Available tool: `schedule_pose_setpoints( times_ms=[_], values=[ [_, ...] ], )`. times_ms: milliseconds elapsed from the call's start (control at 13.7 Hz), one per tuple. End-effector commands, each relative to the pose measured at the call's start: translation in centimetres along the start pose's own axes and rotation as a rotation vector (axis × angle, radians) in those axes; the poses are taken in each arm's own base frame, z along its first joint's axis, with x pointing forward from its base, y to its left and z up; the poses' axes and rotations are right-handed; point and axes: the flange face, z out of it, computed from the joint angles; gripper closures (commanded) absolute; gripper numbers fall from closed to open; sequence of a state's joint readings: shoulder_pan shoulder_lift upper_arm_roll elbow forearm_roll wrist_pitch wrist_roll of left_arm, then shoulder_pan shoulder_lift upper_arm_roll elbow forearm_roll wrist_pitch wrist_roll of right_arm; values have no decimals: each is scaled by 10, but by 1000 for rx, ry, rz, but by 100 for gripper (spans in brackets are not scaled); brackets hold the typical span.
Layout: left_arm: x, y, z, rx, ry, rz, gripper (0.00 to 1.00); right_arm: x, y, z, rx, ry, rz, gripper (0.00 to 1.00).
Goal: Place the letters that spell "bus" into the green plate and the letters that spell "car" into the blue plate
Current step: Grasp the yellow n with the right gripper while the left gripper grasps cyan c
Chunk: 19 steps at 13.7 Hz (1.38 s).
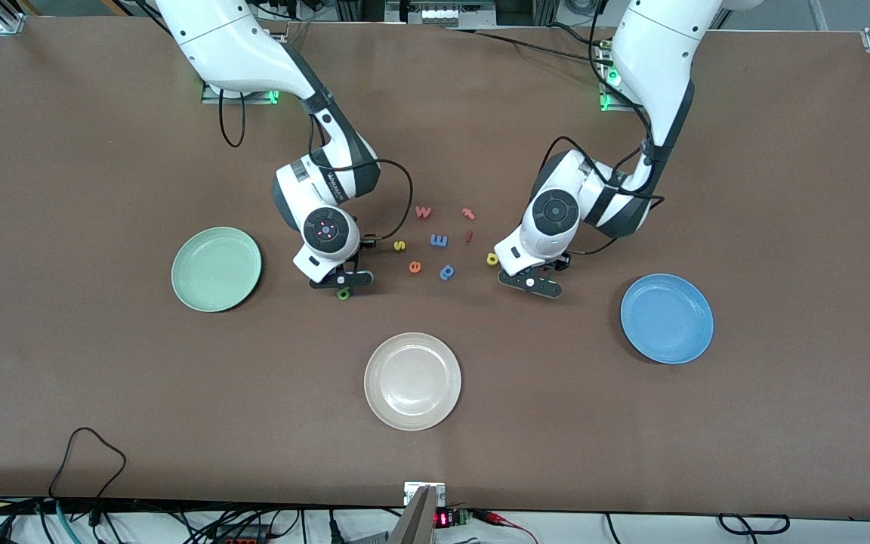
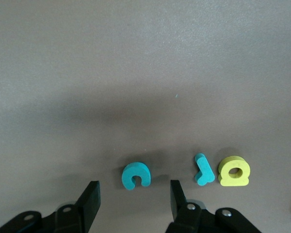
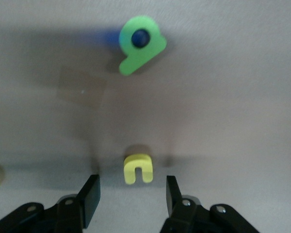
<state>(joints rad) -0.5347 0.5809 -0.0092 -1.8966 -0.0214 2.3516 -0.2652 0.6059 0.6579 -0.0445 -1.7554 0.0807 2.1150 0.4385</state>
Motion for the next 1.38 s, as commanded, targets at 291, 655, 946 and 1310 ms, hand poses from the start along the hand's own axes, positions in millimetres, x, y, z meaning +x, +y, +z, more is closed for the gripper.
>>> schedule_pose_setpoints(
  times_ms=[291, 655, 946, 1310],
  values=[
    [1, 1, 22, -12, 35, 15, 58, 3, 4, -2, 30, 22, 47, 49],
    [4, -12, -2, -6, 9, 0, 87, 4, 4, -1, 30, 22, 47, 54],
    [27, -68, -77, 23, -62, -44, 88, 4, 5, -1, 31, 22, 49, 63],
    [46, -200, -108, 69, -76, 49, 88, 6, 5, 2, 32, 27, 49, 70]
  ],
)
